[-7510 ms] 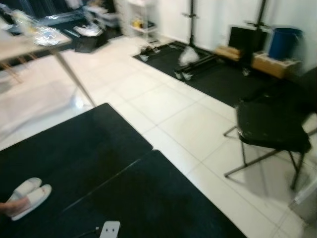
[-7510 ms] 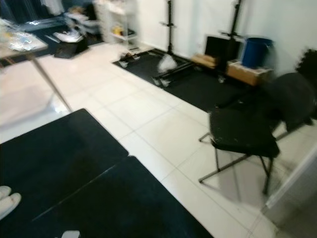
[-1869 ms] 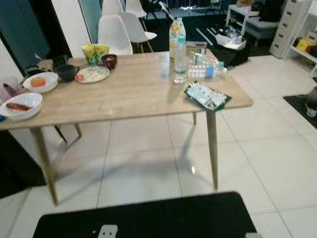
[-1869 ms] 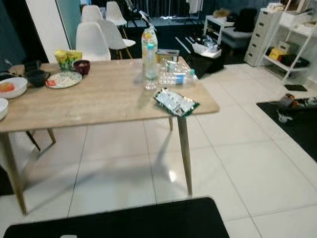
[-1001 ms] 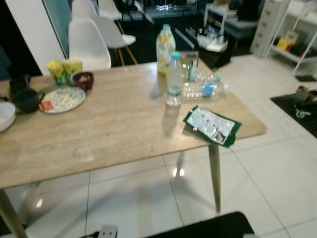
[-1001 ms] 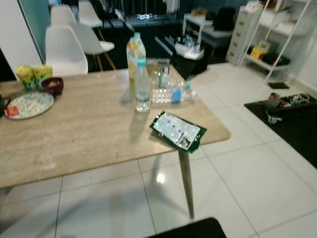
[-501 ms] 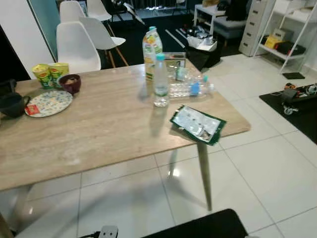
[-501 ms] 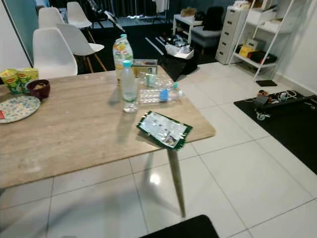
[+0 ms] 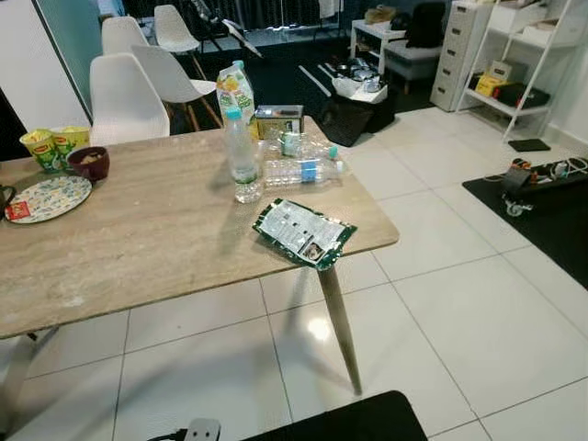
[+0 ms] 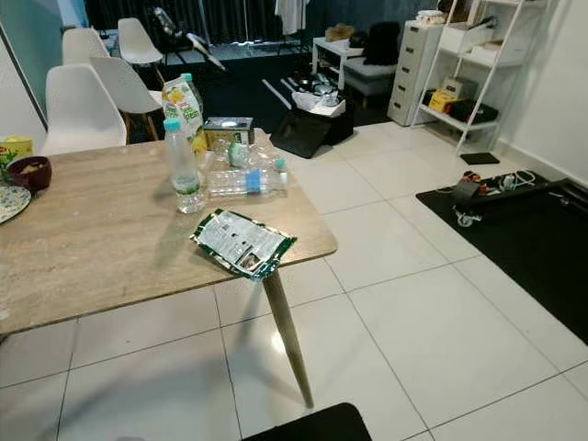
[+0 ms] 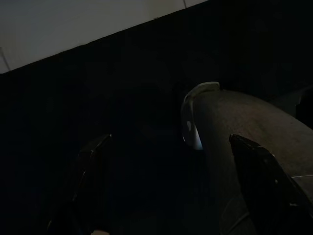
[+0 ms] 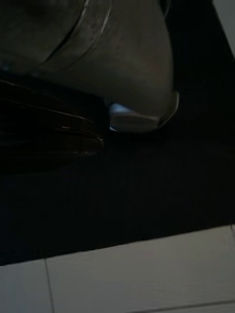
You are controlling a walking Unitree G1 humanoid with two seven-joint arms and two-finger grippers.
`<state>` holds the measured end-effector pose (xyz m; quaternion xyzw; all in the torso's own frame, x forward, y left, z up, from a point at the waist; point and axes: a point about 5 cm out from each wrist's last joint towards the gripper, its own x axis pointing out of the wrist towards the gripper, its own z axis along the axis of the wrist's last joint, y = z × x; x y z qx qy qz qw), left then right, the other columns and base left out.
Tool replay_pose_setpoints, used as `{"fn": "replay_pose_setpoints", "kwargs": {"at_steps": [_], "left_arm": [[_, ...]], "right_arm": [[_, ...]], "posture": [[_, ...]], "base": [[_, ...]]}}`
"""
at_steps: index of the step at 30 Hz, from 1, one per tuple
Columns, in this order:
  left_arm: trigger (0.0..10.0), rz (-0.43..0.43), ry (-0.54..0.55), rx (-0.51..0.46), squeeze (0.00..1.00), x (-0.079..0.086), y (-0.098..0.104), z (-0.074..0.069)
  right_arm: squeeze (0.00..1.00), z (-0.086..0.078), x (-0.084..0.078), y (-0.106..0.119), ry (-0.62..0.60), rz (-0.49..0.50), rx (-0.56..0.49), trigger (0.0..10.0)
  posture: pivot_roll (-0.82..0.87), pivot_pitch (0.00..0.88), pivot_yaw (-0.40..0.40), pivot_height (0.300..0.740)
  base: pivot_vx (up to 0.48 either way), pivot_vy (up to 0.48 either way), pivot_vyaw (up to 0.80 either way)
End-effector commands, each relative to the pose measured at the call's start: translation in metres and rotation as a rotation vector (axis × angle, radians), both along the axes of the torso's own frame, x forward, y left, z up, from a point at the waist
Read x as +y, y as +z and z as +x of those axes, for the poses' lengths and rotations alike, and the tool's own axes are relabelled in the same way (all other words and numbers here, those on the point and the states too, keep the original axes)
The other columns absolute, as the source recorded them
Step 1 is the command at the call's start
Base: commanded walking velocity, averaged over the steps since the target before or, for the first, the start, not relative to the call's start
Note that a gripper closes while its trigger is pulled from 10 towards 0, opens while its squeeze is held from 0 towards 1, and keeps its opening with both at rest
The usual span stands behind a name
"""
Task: Restocking fridge
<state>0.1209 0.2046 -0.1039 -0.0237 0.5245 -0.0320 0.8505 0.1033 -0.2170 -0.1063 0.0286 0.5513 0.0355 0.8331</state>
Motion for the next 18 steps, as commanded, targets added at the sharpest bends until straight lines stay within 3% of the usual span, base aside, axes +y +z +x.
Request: {"fn": "replay_pose_setpoints", "kwargs": {"at_steps": [1, 11, 18], "left_arm": [[10.0, 0.005, 0.0, 0.014, 0.0, 0.0029, -0.0008, -0.0041], [10.0, 0.003, 0.006, 0.018, 0.0, 0.0032, -0.0009, -0.0046], [10.0, 0.012, 0.025, 0.01, 0.0, 0.0045, -0.0007, -0.0043]], "right_arm": [[0.0, 0.001, 0.0044, -0.0005, -0.001, 0.011, -0.004, 10.0], [0.0, 0.0001, 0.0058, -0.001, -0.003, 0.016, -0.003, 10.0], [0.0, 0.0, 0.0061, -0.001, -0.003, 0.018, -0.003, 10.0]], "posture": [[0.0, 0.0, 0.025, 0.74], [-0.01, 0.0, 0.028, 0.74], [-0.01, 0.0, 0.028, 0.74]], "base": [[0.0, 0.0, 0.0], [0.0, -0.429, 0.0], [0.0, 0.0, 0.0]]}}
